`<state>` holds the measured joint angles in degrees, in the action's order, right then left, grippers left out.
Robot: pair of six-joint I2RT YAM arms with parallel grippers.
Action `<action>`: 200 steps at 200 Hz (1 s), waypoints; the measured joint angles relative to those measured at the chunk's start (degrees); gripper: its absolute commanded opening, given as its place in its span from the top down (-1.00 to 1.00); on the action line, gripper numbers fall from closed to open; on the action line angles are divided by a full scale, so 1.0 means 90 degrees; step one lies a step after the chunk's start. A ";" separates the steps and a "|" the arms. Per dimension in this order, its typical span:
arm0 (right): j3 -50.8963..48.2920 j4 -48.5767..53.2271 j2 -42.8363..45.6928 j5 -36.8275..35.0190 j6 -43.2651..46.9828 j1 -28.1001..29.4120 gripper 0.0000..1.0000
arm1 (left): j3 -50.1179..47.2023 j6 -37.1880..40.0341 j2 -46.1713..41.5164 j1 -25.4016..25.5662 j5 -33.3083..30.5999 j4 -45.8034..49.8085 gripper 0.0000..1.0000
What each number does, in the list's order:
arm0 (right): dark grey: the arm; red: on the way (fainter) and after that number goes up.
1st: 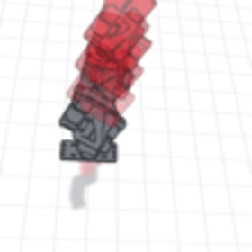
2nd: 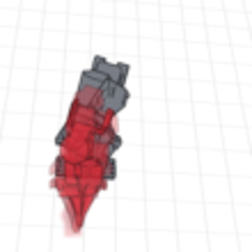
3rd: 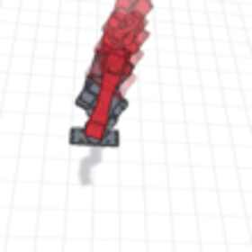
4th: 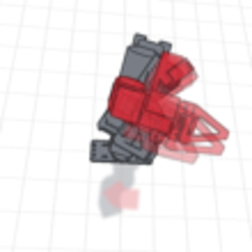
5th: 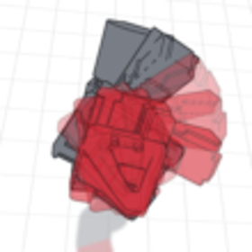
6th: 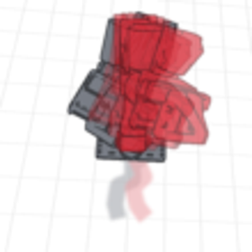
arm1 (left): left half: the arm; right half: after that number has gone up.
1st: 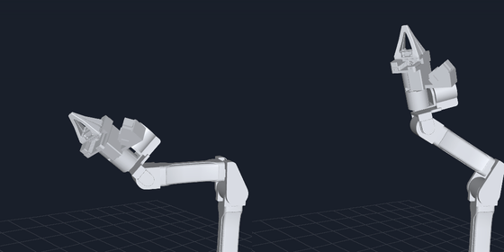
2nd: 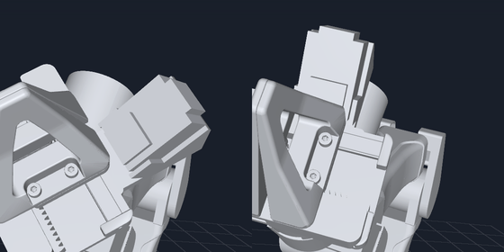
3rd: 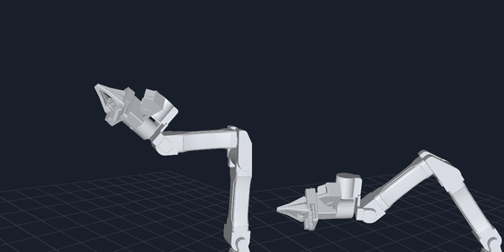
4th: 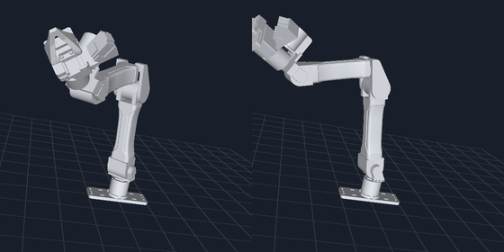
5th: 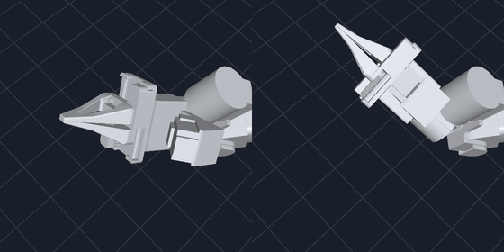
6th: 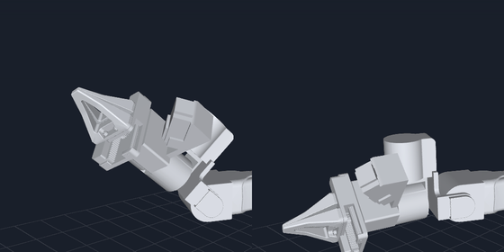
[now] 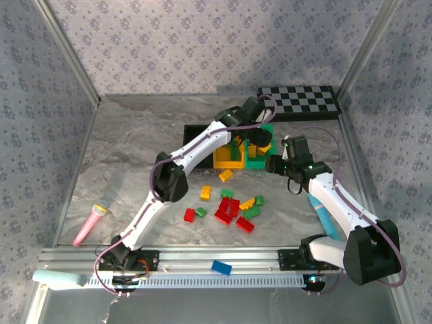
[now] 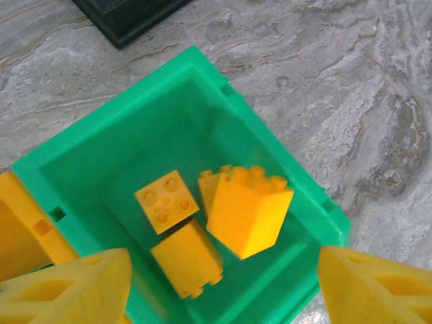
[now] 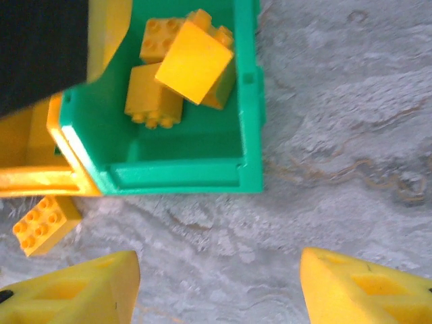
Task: Sort the legos into containers by color
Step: Place the lego in the container, then pick up the lego from the bottom-center of the table.
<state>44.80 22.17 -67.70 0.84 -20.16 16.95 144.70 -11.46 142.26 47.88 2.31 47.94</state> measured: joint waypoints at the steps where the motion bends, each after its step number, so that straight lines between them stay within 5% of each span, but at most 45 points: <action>1: -0.0002 0.0002 0.0000 0.0007 0.0000 0.0010 -0.31 | 0.0000 0.0002 0.0000 -0.0002 0.0000 0.0002 -0.48; 27: -0.0124 0.0058 -0.0005 0.0138 0.0000 0.0391 -0.31 | -0.0423 0.0012 -0.0219 -0.0024 -0.0027 -0.0070 -0.49; 127: 0.0032 0.0177 -0.1190 0.0678 0.0007 0.2487 -0.24 | -0.5605 -0.0386 -0.3745 -0.0073 -0.0702 -0.2004 -0.50; 200: 0.0345 0.0374 -0.2166 0.0255 0.0002 0.3300 -0.14 | -0.7128 -0.0792 -0.4367 -0.0226 -0.1027 -0.2650 -0.51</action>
<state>47.90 25.54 -87.20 3.14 -20.14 46.65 80.55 -18.59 102.96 45.84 -6.94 24.10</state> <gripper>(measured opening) 0.575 0.753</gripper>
